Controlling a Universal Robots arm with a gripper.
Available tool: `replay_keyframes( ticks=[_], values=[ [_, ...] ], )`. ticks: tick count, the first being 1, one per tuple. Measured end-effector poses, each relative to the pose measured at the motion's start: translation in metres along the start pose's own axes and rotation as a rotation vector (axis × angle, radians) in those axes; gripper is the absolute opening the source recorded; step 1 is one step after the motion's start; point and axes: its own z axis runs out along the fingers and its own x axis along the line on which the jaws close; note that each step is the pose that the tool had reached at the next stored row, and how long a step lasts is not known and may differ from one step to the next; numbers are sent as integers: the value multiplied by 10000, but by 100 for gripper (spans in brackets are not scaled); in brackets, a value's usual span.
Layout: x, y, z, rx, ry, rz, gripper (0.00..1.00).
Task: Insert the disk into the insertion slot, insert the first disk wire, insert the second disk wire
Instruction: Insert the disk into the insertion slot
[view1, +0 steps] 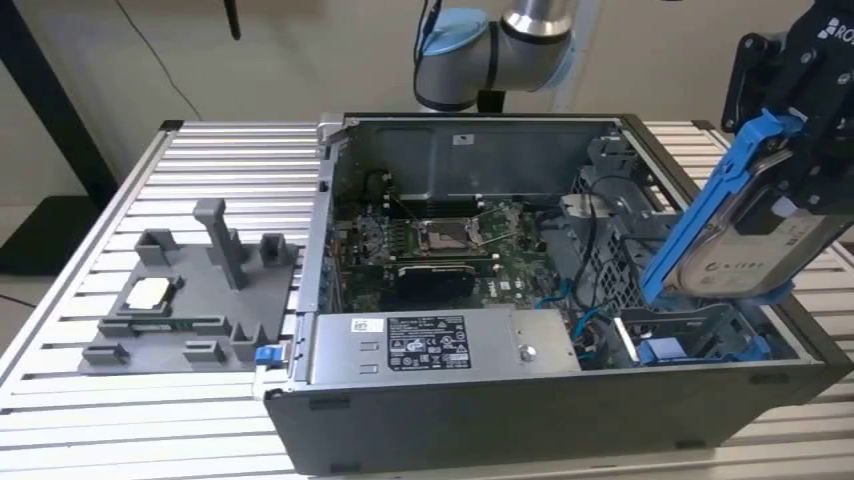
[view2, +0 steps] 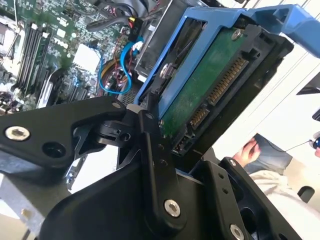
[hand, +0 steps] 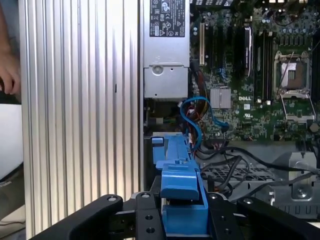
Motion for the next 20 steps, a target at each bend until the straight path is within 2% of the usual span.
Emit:
replay_keyframes(
  ticks=[6,10,13,20],
  values=[
    [-2,-54,103,1,-13,1,33],
    [-2,-56,150,-2,-142,-3,33],
    [-3,-57,201,-3,-197,-5,33],
    [-4,-63,329,13,-217,-6,33]
  ],
)
